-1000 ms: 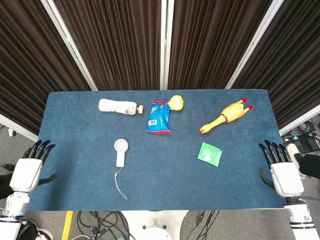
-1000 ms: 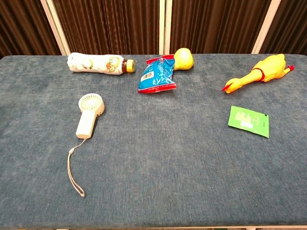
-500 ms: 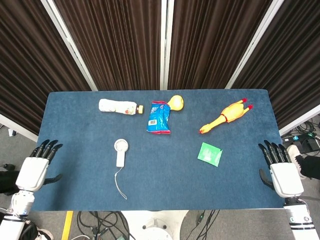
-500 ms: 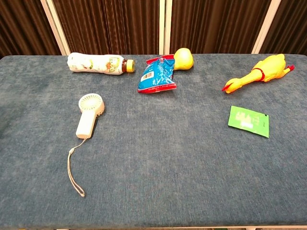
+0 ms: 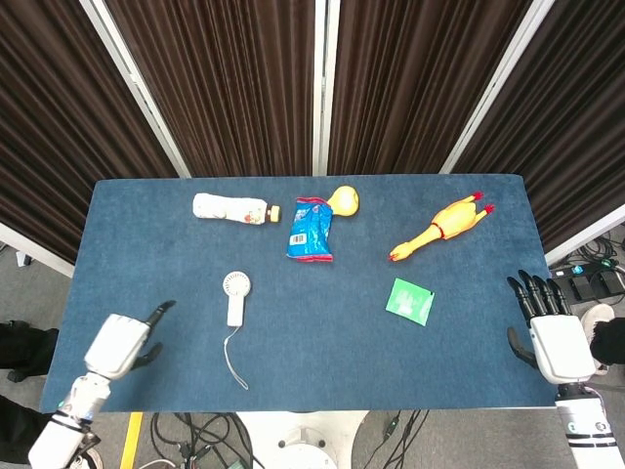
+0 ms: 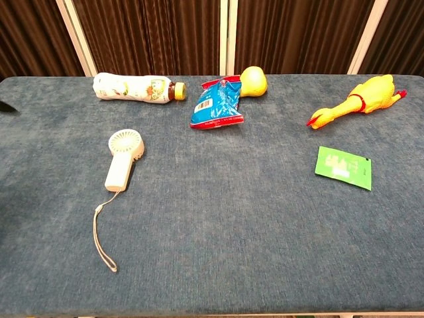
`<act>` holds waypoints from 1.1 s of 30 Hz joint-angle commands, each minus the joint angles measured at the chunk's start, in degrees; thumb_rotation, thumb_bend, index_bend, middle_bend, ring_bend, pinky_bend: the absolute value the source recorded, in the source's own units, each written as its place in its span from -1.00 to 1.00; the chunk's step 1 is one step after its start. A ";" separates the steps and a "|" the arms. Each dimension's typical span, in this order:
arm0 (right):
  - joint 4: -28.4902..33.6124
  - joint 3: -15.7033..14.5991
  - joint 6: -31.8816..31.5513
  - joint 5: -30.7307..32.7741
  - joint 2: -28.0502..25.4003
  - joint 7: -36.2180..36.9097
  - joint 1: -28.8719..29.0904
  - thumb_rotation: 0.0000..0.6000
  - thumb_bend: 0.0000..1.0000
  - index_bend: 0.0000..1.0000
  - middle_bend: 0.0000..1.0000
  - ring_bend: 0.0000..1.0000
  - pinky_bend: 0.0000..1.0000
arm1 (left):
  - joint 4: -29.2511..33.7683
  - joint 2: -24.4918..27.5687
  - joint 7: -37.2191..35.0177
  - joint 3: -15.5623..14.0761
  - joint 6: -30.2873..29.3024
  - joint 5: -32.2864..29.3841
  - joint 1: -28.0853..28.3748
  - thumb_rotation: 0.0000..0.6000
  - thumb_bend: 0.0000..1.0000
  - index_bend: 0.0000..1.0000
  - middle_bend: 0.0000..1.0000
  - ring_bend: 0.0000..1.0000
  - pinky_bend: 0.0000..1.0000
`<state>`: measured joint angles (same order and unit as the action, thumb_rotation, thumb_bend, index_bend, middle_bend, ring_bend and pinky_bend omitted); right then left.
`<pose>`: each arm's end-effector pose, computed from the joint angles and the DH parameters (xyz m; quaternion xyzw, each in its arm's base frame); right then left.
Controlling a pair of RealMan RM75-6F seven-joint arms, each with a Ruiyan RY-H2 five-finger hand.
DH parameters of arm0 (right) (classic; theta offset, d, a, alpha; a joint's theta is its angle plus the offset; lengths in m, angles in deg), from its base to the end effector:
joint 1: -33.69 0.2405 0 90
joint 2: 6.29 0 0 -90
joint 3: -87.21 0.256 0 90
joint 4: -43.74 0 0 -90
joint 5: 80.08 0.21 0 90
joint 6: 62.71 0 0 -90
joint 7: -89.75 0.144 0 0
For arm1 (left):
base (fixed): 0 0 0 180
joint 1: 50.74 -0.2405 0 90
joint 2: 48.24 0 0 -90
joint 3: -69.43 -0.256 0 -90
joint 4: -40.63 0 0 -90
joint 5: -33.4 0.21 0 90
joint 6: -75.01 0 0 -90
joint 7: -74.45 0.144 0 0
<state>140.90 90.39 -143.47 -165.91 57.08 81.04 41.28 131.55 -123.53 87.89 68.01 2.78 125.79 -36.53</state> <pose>-0.2895 -0.1944 0.1462 0.6360 -0.3671 0.3600 0.5755 -0.2621 0.2012 0.0543 -0.7379 -0.3460 -0.3479 0.4634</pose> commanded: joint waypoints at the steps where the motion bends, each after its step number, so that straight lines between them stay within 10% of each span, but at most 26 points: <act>1: 0.23 -0.02 -0.27 -0.24 -0.25 -0.28 -0.04 1.00 -0.27 -1.00 -1.00 -1.00 -1.00 | -0.88 -3.27 3.52 -0.97 3.82 -0.66 2.08 1.00 -0.29 -0.70 0.66 0.71 0.76; 33: -1.94 0.97 2.55 3.91 -0.92 1.88 0.81 1.00 -0.27 -1.00 -1.00 -1.00 -1.00 | -3.94 -14.92 13.69 4.24 16.06 -14.42 12.17 1.00 -0.25 -0.70 0.68 0.71 0.75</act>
<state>138.95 91.36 -140.93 -162.00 56.17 82.92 42.08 127.85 -138.22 101.48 72.08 18.49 111.81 -24.73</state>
